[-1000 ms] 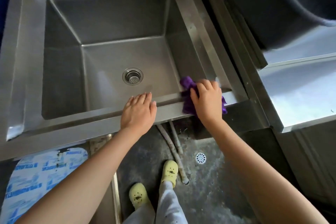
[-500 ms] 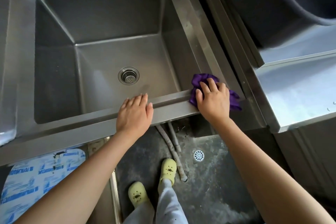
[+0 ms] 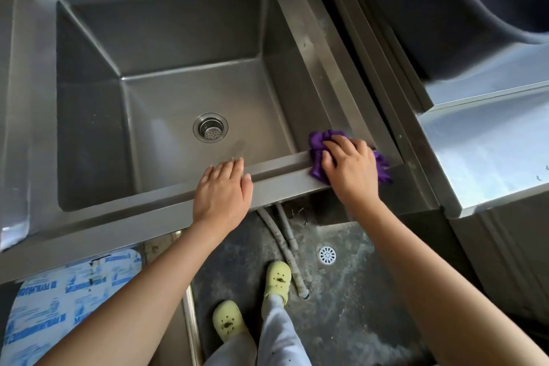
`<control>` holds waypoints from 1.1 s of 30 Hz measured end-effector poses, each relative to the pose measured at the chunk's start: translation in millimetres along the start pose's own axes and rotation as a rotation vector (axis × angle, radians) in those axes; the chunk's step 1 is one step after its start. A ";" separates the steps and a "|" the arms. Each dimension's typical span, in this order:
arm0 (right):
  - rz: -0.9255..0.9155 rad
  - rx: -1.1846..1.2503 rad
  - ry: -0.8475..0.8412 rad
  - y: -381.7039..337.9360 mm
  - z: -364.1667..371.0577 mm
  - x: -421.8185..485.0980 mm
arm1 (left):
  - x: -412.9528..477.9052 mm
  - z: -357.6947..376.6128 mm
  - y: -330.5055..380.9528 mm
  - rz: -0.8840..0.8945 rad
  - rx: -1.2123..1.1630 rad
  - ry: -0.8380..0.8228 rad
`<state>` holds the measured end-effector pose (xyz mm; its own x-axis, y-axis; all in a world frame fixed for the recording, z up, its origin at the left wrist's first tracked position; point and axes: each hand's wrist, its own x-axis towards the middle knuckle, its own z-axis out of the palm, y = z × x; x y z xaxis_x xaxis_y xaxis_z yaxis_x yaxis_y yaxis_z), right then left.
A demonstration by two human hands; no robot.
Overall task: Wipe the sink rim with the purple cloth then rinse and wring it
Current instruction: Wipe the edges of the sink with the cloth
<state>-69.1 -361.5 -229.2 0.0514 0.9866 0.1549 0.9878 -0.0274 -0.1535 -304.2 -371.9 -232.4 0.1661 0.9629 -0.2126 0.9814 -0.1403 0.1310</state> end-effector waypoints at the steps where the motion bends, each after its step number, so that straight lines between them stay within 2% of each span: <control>1: -0.005 -0.035 -0.010 12.2 -1.0 3.8 | 0.3 0.4 0.0 0.000 -0.004 0.003; 6: 0.088 -0.116 -0.021 28.4 4.3 13.1 | 0.0 1.9 0.2 -0.006 -0.015 0.029; 12: 0.174 -0.168 -0.010 0.2 3.9 3.4 | 1.1 2.0 0.7 -0.015 -0.032 -0.001; 15: 0.142 -0.074 0.010 -28.1 4.6 -9.2 | 0.6 1.3 1.8 -0.020 -0.040 -0.007; 19: -0.023 0.209 0.019 -93.4 9.5 -27.0 | 2.5 1.1 -0.3 -0.001 -0.069 0.012; 21: -0.112 0.262 -0.023 -107.6 11.1 -25.2 | 3.3 -4.1 -0.2 -0.023 -0.192 0.029; 24: -0.173 0.413 -0.032 -94.7 4.2 -14.0 | 0.7 -25.1 2.9 -0.124 -0.573 -0.019; 25: -0.106 0.512 -0.039 -91.0 -2.9 -10.4 | 0.8 -31.9 5.6 -0.155 -0.686 -0.049; 29: 0.358 0.820 -0.059 -85.3 -24.0 2.7 | 15.4 -43.0 35.3 -0.137 -1.057 -0.146; 31: 0.493 0.951 -0.127 -79.2 -27.8 7.4 | 25.2 -44.4 53.7 -0.141 -1.224 -0.197; 33: 0.538 1.082 -0.176 -69.4 -31.6 10.5 | 33.5 -42.0 64.5 -0.111 -1.282 -0.209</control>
<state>-132.4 -354.3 -186.0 0.3126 0.9011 -0.3005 0.2097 -0.3740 -0.9034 -239.4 -339.0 -190.5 0.2162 0.8850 -0.4123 0.2205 0.3671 0.9037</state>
